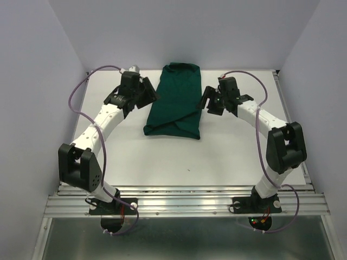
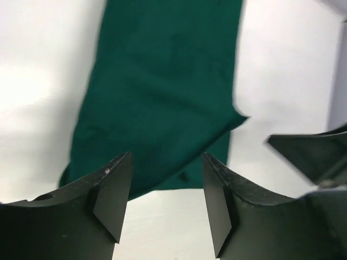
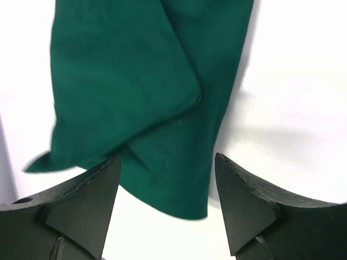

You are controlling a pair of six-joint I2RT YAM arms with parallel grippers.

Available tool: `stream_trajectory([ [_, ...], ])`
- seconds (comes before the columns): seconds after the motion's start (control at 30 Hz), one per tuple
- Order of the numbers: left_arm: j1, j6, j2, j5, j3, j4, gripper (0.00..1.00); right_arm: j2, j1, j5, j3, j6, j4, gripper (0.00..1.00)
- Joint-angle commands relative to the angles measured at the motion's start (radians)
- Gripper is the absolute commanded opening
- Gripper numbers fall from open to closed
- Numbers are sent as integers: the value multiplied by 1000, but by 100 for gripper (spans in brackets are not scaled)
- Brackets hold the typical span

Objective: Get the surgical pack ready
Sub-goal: Pack the surgical kit at the center of the board.

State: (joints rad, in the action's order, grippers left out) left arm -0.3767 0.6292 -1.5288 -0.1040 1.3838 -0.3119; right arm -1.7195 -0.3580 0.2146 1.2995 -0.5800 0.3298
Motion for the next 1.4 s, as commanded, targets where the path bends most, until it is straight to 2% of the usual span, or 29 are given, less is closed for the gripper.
stream_trajectory([
  [0.0,47,-66,58,-59,-132,2,65,-75,27,108,79,-99,-51,75],
  [0.1,56,-101,73,-77,-193,5,68,-117,36,127,112,-130,-81,70],
  [0.13,56,-111,75,-79,-206,-3,73,-142,36,135,121,-136,-90,68],
  [0.3,56,-132,101,-28,-282,-27,73,-206,36,138,159,-164,-94,56],
  [0.4,56,-131,122,9,-314,-32,68,-224,36,150,158,-172,-107,51],
  [0.43,56,-134,125,16,-322,-32,63,-229,36,152,153,-175,-113,49],
  [0.5,58,-132,128,33,-341,-30,58,-230,36,152,149,-178,-121,42],
  [0.53,58,-131,127,33,-347,-27,52,-230,36,152,146,-179,-127,39],
  [0.57,58,-129,127,30,-353,-23,50,-230,36,151,139,-181,-132,32],
  [0.8,58,-122,107,17,-410,19,47,-226,36,135,139,-179,-152,2],
  [0.87,58,-121,101,9,-420,43,36,-229,36,132,145,-179,-155,1],
  [0.9,58,-125,101,0,-423,51,27,-227,36,134,149,-179,-159,1],
  [0.93,58,-128,96,-26,-427,62,9,-227,36,131,156,-181,-164,1],
  [0.97,58,-129,96,-39,-428,65,2,-229,36,124,164,-179,-164,1],
  [1.3,58,-141,93,-161,-476,115,0,-252,45,31,270,-181,-173,1],
  [1.37,58,-144,85,-163,-480,117,4,-253,45,-3,262,-178,-184,1],
])
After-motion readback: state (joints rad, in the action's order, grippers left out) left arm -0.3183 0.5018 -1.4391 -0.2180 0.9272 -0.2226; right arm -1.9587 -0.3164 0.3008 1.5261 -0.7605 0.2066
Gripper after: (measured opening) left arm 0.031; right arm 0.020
